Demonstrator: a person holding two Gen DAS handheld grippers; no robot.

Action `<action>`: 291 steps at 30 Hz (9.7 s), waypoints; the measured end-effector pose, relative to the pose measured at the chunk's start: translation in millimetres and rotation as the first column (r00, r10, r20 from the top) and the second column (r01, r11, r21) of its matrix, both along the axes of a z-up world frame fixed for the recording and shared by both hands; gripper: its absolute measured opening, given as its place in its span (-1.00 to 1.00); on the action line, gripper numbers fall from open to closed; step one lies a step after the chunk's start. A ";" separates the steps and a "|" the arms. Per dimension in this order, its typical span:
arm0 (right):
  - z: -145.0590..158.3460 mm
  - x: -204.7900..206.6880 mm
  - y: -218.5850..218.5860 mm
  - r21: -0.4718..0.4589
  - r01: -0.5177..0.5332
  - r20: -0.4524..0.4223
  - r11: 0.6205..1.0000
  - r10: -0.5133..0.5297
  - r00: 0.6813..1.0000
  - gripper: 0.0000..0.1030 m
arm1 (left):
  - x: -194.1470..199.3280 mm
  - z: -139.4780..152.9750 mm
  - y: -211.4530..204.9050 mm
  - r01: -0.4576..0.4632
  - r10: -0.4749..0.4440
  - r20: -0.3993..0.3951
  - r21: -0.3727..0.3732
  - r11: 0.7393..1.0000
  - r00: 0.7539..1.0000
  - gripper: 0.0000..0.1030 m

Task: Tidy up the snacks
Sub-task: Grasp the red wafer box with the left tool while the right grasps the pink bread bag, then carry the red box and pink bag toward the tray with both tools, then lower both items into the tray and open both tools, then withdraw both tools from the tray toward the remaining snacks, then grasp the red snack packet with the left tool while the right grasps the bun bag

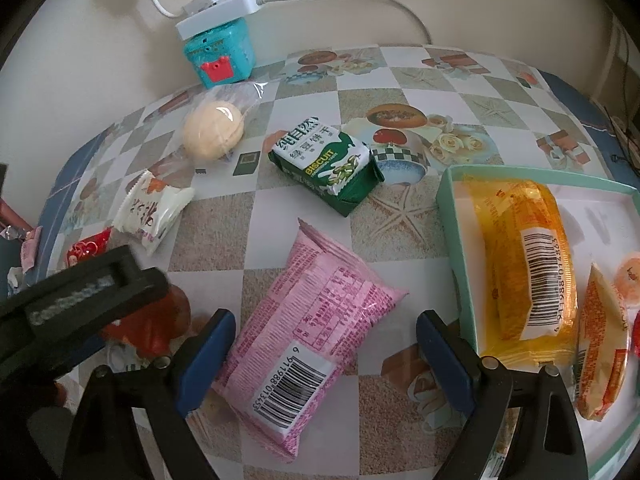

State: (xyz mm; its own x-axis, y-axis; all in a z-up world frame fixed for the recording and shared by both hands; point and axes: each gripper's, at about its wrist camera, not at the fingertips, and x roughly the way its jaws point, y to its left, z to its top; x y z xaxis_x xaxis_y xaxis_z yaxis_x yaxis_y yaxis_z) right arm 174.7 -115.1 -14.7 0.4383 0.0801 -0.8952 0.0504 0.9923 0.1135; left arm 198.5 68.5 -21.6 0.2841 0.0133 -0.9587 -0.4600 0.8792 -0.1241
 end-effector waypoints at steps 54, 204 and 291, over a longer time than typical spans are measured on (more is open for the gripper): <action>99.5 -78.4 -84.2 0.192 0.086 0.153 0.978 -0.117 0.981 -0.09 | -77.9 106.4 -67.8 0.100 -0.100 0.203 0.007 0.995 0.974 -0.13; 96.7 -56.8 -52.1 -0.119 0.136 0.087 0.984 -0.126 0.988 1.00 | -79.4 94.6 110.0 -0.219 0.204 0.104 0.159 0.963 0.973 0.82; 53.3 64.1 14.7 0.266 -0.058 0.008 0.962 0.058 0.998 0.07 | 7.1 29.1 100.0 0.120 -0.120 0.200 0.011 0.993 0.972 -0.51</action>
